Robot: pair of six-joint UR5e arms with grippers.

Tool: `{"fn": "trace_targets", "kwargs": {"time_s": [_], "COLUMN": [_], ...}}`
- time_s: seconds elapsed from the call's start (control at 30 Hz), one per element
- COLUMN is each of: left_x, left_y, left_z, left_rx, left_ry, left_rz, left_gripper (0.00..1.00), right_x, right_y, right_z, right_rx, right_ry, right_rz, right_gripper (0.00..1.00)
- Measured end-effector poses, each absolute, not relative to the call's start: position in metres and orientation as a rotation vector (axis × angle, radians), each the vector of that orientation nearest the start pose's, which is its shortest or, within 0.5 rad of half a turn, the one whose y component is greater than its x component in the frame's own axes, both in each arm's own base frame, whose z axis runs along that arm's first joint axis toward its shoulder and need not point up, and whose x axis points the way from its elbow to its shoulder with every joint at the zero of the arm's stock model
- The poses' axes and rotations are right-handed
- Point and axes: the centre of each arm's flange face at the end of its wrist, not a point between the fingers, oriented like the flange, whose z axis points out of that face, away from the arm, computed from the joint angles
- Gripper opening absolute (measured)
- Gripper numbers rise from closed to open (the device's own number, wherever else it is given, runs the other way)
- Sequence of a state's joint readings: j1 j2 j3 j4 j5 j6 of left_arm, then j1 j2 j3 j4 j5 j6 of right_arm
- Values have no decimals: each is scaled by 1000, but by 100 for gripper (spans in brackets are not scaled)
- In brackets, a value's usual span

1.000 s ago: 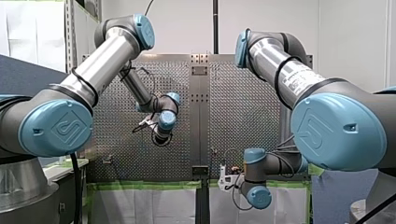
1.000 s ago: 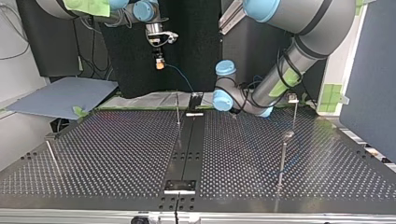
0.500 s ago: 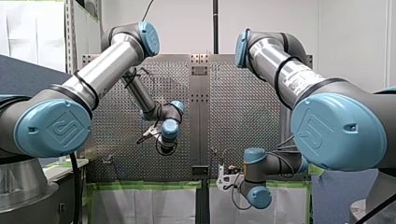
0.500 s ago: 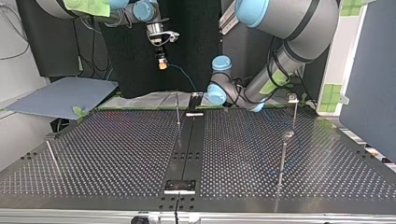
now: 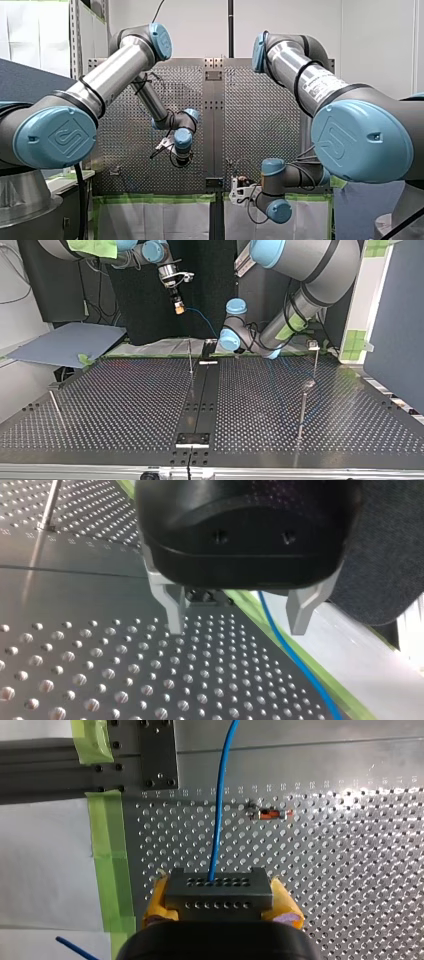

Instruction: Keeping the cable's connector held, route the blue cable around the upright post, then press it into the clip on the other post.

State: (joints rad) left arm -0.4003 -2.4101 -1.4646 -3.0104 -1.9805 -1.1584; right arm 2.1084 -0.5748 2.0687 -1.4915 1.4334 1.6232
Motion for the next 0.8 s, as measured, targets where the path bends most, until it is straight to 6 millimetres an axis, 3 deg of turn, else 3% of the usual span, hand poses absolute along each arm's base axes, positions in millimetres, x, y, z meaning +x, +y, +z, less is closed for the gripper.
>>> {"fn": "trace_targets", "kwargs": {"time_s": [0.47, 0.8], "left_x": [531, 512], "left_y": [-343, -361], "left_z": [35, 18], "left_rx": [660, 767], "left_ry": [2078, 2120], "left_rz": [388, 268], "left_gripper": [98, 98], "right_x": [378, 378], "right_y": [-340, -340], "right_z": [-97, -96], "right_rx": [1698, 1700], "right_ry": [-834, -830], "right_rz": [1748, 1751], "right_gripper": [0, 0]}}
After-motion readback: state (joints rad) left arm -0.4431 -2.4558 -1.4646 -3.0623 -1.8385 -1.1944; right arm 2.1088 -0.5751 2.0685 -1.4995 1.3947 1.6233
